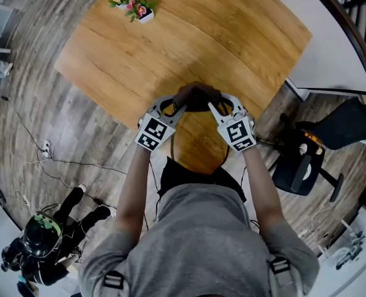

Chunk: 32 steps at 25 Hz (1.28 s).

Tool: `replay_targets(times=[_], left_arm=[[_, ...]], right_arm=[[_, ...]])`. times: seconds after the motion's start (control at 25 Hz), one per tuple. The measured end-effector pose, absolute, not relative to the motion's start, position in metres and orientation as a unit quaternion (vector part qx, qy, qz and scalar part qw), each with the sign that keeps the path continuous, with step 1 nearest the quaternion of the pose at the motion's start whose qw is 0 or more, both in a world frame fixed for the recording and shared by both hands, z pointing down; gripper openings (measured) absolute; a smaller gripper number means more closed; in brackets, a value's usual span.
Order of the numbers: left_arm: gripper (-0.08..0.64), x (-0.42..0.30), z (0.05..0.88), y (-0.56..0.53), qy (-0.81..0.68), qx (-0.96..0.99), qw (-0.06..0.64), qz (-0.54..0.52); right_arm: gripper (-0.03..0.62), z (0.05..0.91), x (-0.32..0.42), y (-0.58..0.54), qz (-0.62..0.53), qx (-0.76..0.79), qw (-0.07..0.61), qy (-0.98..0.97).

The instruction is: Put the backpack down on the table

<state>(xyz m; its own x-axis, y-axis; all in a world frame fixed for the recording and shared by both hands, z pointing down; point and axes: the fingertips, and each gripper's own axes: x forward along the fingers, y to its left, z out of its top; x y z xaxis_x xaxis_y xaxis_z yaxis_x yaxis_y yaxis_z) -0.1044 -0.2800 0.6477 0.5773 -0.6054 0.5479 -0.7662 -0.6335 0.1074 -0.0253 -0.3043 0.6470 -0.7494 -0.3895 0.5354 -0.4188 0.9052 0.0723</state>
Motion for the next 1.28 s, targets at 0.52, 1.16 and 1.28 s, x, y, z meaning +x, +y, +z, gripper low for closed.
replay_targets(times=[0.52,1.16,1.28], left_arm=[[0.117,-0.095,0.672,-0.273,-0.4,0.86,0.183,0.257],[0.233,-0.091,0.677,-0.267,-0.416,0.845,0.191,0.275],[0.244,-0.094,0.672,-0.264,-0.432,0.839,0.187,0.272]], right_arm=[[0.128,0.671,-0.007,-0.301,0.017,0.223,0.314,-0.923],[0.192,0.672,0.026,-0.298,0.067,0.258,0.304,-0.915],[0.198,0.668,0.035,-0.293,0.068,0.262,0.303,-0.914]])
